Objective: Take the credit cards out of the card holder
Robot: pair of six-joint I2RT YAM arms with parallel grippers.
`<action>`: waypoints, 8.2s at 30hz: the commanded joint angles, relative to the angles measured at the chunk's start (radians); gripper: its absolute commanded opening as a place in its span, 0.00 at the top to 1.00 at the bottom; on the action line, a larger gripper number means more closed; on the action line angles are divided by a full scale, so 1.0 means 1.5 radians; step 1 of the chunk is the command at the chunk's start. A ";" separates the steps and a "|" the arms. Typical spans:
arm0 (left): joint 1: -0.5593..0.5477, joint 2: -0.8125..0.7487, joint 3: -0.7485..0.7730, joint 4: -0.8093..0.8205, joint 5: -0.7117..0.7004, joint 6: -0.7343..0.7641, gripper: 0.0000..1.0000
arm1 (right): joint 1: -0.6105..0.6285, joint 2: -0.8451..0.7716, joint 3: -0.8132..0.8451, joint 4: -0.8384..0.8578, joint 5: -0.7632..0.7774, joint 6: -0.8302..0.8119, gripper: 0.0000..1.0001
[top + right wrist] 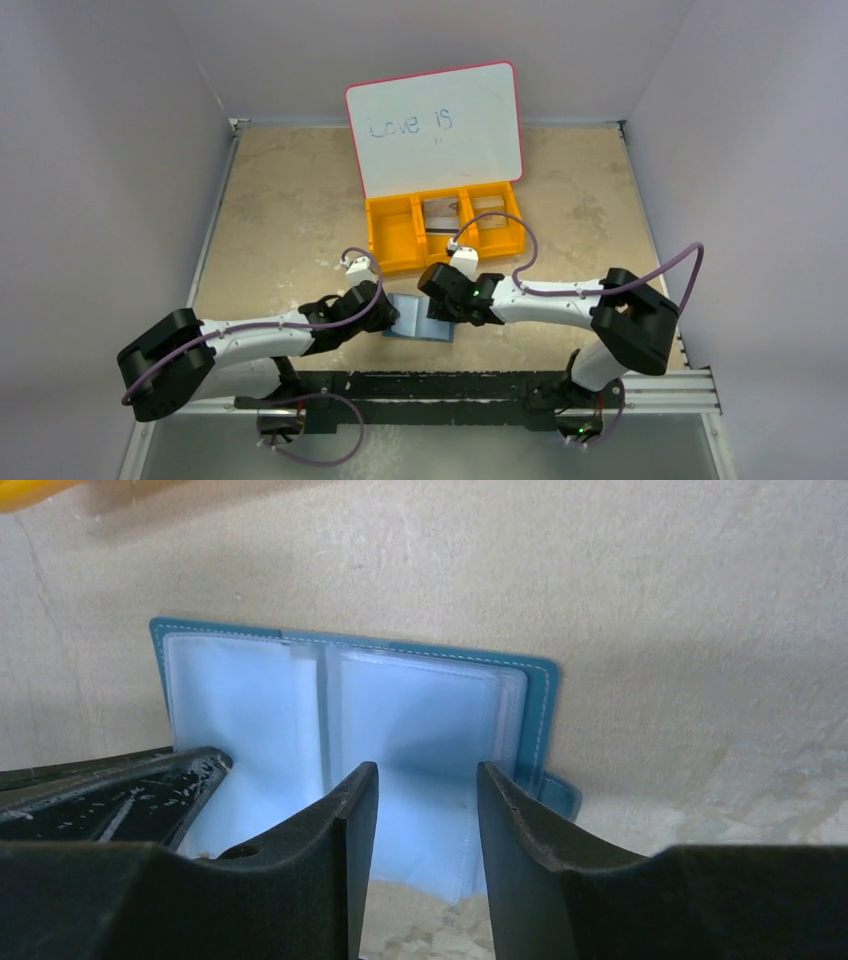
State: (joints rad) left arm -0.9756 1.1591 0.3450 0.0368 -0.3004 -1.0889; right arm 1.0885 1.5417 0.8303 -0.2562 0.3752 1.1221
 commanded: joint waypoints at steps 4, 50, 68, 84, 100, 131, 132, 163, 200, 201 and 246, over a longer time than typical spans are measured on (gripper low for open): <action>-0.001 -0.019 -0.005 0.015 -0.015 -0.010 1.00 | 0.007 -0.033 0.007 -0.053 0.017 0.009 0.54; -0.003 -0.168 -0.034 -0.111 -0.094 -0.052 0.77 | -0.008 -0.078 0.027 0.072 -0.037 -0.097 0.57; -0.004 -0.137 0.000 -0.085 -0.078 -0.001 0.55 | -0.006 -0.008 -0.014 0.041 -0.057 -0.028 0.53; -0.008 -0.036 -0.033 0.020 -0.007 -0.012 0.61 | 0.009 -0.009 0.030 -0.046 -0.004 -0.007 0.51; -0.007 -0.043 -0.031 -0.011 -0.027 -0.012 0.86 | 0.011 -0.036 -0.005 -0.066 0.003 0.031 0.50; -0.008 -0.024 -0.023 -0.004 -0.024 -0.014 0.86 | 0.012 -0.057 -0.051 0.029 -0.043 0.014 0.50; -0.008 -0.024 -0.022 -0.006 -0.024 -0.014 0.86 | 0.012 -0.042 -0.039 0.001 -0.028 0.019 0.50; -0.008 -0.005 -0.029 0.032 -0.018 -0.018 0.86 | 0.011 -0.107 0.003 0.208 -0.120 -0.128 0.50; -0.007 -0.157 0.010 -0.099 -0.092 -0.004 0.57 | -0.051 -0.095 -0.126 0.288 -0.188 -0.031 0.47; -0.008 -0.166 0.011 -0.094 -0.091 0.000 0.56 | -0.055 -0.096 -0.133 0.300 -0.197 -0.028 0.47; -0.010 0.030 -0.023 0.015 -0.017 0.000 0.93 | -0.127 -0.061 -0.295 0.531 -0.307 0.065 1.00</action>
State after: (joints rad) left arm -0.9833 1.1946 0.3237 0.1032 -0.3286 -1.0813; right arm 0.9005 1.4799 0.3988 0.5297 -0.0975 1.2144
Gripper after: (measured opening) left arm 0.081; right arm 0.030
